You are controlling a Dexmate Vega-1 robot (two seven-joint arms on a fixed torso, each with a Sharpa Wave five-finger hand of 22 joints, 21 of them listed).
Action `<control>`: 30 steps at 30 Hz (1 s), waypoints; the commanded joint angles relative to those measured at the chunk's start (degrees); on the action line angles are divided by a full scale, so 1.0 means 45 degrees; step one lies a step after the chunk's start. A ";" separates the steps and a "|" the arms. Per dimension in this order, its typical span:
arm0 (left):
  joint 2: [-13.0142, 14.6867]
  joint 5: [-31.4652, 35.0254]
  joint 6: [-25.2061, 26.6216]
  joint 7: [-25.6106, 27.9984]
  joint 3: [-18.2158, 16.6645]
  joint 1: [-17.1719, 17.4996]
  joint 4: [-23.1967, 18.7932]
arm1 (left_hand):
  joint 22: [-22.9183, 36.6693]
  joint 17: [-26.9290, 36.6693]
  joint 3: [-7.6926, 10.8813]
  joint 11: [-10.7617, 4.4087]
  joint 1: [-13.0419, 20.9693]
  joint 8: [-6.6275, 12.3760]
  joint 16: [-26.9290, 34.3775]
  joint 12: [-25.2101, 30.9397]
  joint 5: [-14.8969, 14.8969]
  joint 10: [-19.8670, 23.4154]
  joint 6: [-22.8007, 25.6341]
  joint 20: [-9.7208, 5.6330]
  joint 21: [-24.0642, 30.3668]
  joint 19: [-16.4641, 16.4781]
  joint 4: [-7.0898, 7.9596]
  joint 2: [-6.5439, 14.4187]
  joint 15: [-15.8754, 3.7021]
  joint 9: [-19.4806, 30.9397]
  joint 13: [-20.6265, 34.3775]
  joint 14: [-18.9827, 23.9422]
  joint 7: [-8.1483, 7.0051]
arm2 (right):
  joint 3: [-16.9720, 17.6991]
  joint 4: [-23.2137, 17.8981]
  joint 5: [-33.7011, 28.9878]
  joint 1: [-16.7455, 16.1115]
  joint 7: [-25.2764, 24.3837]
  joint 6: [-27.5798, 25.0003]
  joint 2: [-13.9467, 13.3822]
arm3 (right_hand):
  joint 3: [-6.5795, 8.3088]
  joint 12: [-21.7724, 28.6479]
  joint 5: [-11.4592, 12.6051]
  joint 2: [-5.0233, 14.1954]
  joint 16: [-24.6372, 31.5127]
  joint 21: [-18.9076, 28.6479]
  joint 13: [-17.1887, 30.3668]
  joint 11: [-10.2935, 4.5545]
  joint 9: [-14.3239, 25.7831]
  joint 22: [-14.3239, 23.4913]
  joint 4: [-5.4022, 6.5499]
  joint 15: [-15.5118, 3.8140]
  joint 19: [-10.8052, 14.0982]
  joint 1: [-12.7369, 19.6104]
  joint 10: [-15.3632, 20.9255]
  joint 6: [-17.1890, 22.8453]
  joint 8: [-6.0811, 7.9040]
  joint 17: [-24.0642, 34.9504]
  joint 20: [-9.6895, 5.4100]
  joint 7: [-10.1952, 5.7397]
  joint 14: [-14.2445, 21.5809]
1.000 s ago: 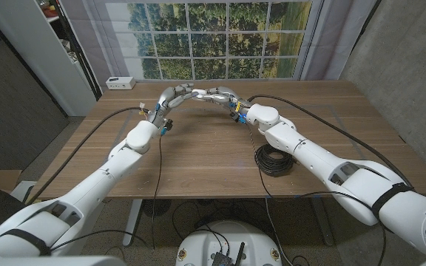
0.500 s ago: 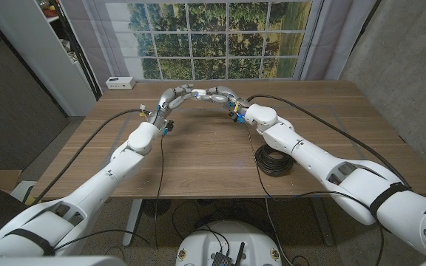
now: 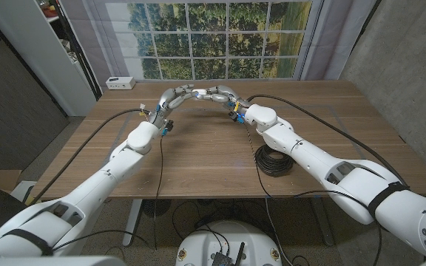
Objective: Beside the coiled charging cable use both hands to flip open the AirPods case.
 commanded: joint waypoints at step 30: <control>0.0664 -0.1088 0.0478 -0.1764 -0.0104 0.0034 -0.0628 | -0.0004 0.0138 -0.0358 0.0257 -0.0228 -0.0188 0.0128 -0.0014 0.0421 -0.0127 -0.0397 0.0163 -0.0045 -0.0050 0.0228 0.0183 -0.0049 0.0369 0.0126 0.0117 0.0145 | -0.0293 0.0639 -0.1046 0.0359 -0.0113 0.0612 -0.0347 | 0.0047 -0.0002 -0.0099 0.0161 0.0139 -0.0084 0.0197 -0.0430 0.0863 0.0071 -0.0004 -0.2095 -0.0038 0.0318 0.0335 0.1626 0.0387 0.0168 -0.0193 -0.1496 -0.0032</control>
